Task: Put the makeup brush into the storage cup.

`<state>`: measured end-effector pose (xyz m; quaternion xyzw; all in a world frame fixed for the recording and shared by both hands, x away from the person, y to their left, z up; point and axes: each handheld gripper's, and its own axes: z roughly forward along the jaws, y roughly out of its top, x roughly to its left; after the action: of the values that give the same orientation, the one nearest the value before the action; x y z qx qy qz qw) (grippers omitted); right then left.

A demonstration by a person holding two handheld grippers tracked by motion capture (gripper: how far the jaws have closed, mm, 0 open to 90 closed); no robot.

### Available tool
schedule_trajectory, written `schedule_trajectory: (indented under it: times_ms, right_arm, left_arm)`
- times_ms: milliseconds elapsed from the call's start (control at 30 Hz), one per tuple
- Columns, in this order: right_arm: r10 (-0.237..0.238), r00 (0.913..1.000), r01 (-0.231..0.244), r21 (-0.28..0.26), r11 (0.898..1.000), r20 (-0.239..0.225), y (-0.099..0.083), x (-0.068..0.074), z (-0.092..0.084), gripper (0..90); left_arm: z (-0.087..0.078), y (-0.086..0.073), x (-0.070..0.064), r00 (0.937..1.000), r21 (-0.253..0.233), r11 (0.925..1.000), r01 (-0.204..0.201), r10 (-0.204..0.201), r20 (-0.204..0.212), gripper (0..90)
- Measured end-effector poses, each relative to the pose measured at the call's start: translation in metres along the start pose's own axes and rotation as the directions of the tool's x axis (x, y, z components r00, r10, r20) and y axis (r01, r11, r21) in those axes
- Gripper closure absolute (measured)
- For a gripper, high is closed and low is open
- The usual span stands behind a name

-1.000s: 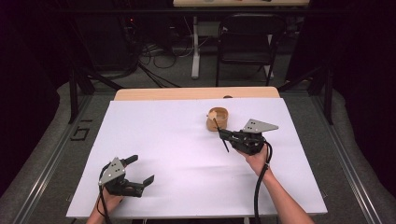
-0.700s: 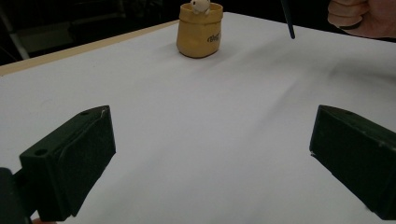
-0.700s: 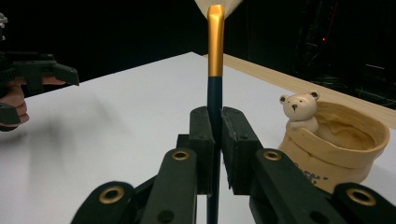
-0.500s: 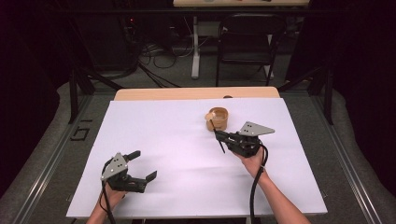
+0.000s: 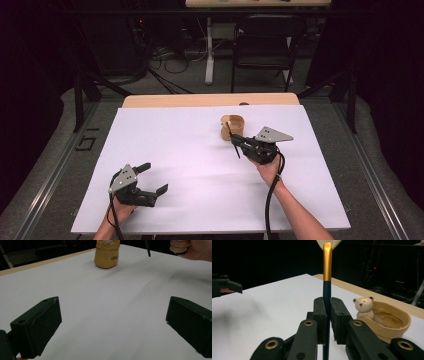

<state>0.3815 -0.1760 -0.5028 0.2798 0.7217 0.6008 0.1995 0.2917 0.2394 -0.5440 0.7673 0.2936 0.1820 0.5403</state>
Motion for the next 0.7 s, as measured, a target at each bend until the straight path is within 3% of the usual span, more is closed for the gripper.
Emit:
schedule_trajectory:
  times_ms: [400, 533, 700]
  right_arm:
    - [0.002, 0.9983, 0.000, -0.032, 0.999, 0.058, 0.007, -0.018, 0.002, 83.1]
    - [0.002, 0.9971, 0.000, -0.036, 0.999, 0.076, 0.012, -0.024, 0.002, 83.1]
    - [0.005, 0.9948, 0.001, -0.051, 0.999, 0.102, 0.017, -0.029, 0.000, 83.1]
  left_arm:
    - [0.000, -0.002, 0.001, 1.0000, 0.003, 1.0000, -0.003, 0.003, -0.001, 0.1]
    - [-0.001, -0.003, 0.001, 0.9998, 0.007, 1.0000, -0.003, 0.003, -0.019, 0.0]
    - [-0.001, -0.004, 0.002, 1.0000, 0.004, 1.0000, -0.006, 0.006, -0.003, 0.1]
